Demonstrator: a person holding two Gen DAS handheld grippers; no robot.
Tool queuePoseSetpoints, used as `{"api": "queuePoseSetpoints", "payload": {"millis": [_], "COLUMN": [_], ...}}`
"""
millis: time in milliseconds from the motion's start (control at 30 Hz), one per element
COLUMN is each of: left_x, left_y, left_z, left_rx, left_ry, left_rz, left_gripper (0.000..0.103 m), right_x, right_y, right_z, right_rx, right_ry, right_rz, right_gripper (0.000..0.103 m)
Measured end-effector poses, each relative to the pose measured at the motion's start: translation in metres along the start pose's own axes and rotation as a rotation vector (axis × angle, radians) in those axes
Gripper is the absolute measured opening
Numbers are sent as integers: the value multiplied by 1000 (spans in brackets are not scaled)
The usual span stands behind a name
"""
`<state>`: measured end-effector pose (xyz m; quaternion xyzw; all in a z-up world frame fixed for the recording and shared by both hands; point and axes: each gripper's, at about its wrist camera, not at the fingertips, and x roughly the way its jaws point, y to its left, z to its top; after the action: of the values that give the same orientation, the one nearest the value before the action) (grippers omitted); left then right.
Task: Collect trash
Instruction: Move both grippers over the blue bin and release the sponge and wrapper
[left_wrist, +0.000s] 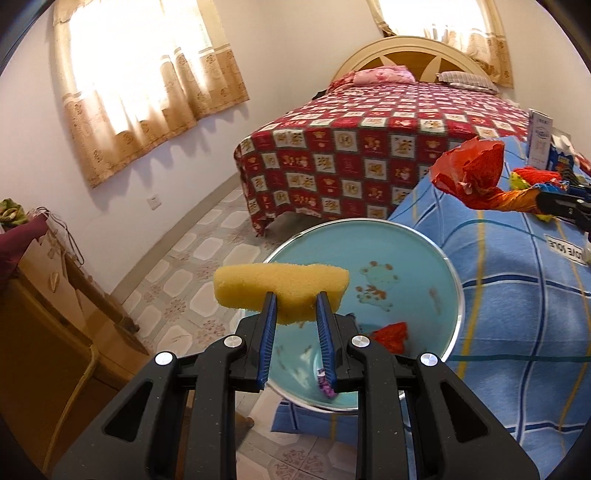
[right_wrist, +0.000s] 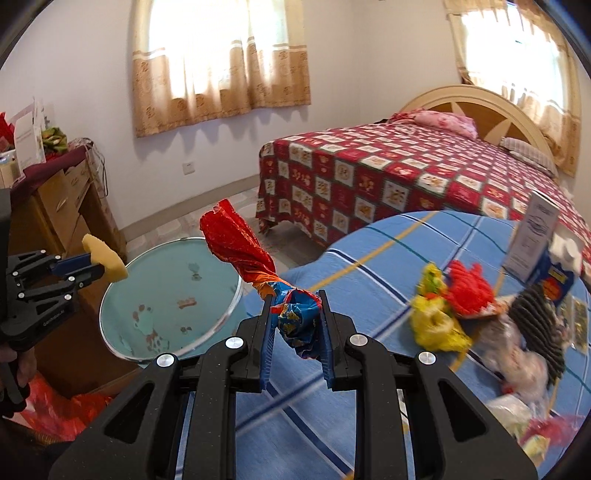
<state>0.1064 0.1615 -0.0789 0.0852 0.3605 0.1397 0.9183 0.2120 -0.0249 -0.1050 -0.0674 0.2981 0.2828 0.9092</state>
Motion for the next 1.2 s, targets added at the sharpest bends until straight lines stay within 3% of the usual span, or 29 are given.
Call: {"api": "queuePoseSetpoints", "payload": {"millis": [533,1200], "left_x": [14,14], "left_y": [26,21], "left_z": [-3,-3], "left_rx": [-33,-42], "left_ry": [35,35], "left_rz": [42,4], "left_gripper": [22,27], "right_x": [40,48], "right_y": [39,60], "right_z": [11,12], "right_rx": [-78,-115], "right_ry": [52,65], "right_rz": [43,86], "right_gripper": [22,24]}}
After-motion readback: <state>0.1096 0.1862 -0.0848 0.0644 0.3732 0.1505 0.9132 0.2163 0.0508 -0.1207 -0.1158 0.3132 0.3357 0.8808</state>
